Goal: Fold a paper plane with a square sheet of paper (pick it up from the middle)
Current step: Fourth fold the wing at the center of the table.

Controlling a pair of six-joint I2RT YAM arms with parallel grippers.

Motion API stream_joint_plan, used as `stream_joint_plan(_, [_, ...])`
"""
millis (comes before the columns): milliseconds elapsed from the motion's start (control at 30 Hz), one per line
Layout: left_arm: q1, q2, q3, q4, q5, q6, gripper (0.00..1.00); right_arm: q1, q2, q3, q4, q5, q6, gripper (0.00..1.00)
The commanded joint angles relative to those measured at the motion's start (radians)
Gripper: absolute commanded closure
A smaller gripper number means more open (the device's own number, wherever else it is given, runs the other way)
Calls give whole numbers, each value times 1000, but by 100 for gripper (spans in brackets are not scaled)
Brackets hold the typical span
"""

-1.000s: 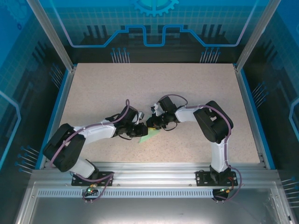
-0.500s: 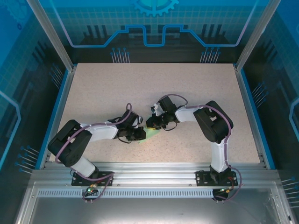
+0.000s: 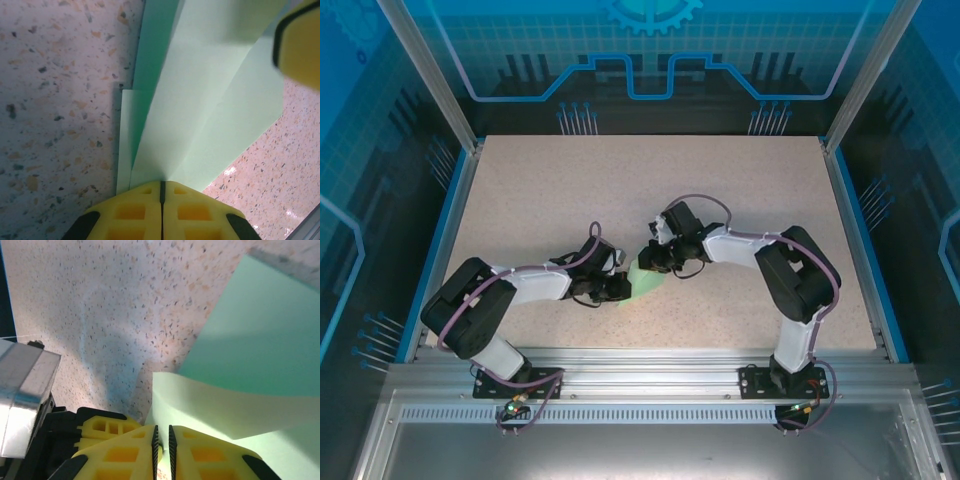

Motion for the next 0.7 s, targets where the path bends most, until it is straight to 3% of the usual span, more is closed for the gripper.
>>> stream_joint_plan(0, [-6, 52, -45, -112, -38, 2, 93, 60, 31, 6, -28, 19, 20, 84])
stream_joint_plan(167, [-6, 50, -46, -113, -36, 4, 93, 95, 93, -3, 14, 30, 54, 85])
stream_joint_plan(233, [-6, 53, -48, -117, -37, 7, 93, 89, 106, 1, -18, 89, 52, 86])
stream_joint_plan(300, [-6, 51, -53, -121, -39, 10, 93, 66, 109, -4, -40, 139, 49, 86])
stream_joint_plan(667, [-7, 62, -96, -109, -40, 12, 96, -94, 120, 38, -63, 121, 0, 85])
